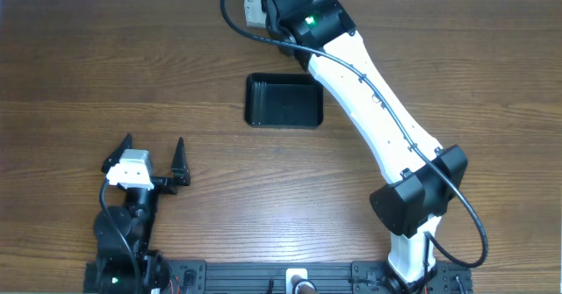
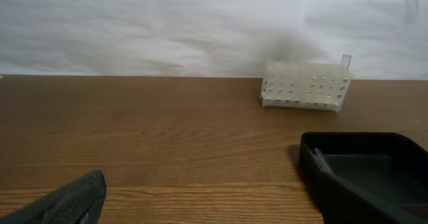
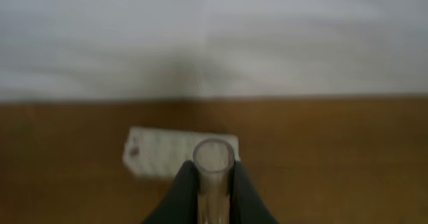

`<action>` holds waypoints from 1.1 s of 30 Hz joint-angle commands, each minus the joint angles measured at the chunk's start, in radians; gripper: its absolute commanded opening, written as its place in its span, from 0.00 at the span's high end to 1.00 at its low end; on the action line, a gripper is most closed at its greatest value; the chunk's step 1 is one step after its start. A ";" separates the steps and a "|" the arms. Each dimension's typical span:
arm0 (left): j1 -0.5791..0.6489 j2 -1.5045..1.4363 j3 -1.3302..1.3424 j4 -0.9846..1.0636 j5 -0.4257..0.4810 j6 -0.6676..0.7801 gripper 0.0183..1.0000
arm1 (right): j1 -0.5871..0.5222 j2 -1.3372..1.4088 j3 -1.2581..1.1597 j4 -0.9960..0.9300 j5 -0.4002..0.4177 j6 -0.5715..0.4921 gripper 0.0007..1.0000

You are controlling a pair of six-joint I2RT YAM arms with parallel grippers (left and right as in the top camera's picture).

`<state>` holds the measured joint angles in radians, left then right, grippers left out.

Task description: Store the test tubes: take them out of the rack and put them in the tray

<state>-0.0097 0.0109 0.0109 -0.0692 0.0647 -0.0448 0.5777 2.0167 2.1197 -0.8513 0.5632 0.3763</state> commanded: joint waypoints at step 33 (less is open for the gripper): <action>0.005 -0.008 -0.005 -0.003 0.013 0.011 0.00 | 0.000 0.108 -0.566 0.263 -0.383 0.256 0.91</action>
<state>-0.0097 0.0109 0.0105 -0.0692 0.0647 -0.0448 0.5762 2.0953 1.5604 -0.5888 0.1955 0.6254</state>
